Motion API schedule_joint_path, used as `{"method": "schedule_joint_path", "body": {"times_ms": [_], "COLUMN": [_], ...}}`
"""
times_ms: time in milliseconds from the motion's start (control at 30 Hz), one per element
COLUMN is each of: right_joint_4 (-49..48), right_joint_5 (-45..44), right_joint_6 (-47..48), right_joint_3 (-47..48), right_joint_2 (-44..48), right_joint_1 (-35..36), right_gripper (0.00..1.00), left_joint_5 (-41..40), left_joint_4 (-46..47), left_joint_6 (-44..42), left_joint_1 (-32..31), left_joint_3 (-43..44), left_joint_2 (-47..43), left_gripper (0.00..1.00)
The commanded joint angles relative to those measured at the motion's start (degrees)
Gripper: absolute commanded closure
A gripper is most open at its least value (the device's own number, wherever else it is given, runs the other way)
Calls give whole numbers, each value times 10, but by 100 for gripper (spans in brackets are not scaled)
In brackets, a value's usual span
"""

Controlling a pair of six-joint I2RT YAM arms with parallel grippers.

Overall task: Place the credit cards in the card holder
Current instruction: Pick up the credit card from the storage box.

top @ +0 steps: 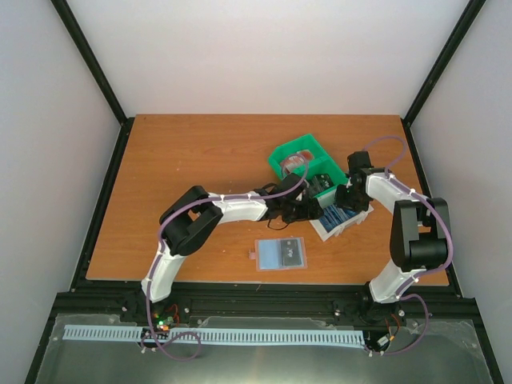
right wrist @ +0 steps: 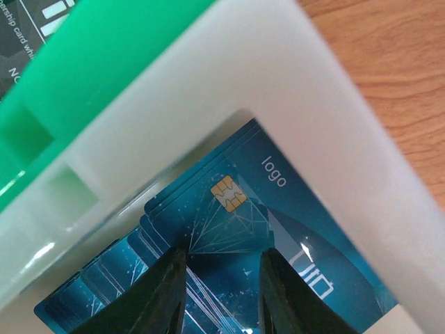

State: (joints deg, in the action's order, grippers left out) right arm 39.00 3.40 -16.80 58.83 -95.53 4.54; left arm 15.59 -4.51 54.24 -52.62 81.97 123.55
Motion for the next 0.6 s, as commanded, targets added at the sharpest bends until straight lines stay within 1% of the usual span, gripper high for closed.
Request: {"method": "schedule_joint_path", "body": {"times_ms": [0,200,367,433,567], "right_joint_4": [8,12,9,4,2], "right_joint_5": [-26,-33,-31,-15,-12], "right_joint_6": [-10,-11,-5,11,40], "right_joint_3": [10,10,7,6,10], "right_joint_2": [8,16,15,12,3], "right_joint_1": [0,-1,-1,2,25], "right_gripper": [70,73,74,72,64], "left_joint_5": [-48,-64,-64,-62,-61], "left_joint_4": [-72,-78,-77,-74,-74], "left_joint_6": [19,19,16,14,11], "left_joint_1": [-8,-7,-8,-8,-8], "left_joint_3": [-11,-29,-33,-34,-35], "left_joint_2": [13,11,10,9,10], "left_gripper": [22,29,32,32,32]}}
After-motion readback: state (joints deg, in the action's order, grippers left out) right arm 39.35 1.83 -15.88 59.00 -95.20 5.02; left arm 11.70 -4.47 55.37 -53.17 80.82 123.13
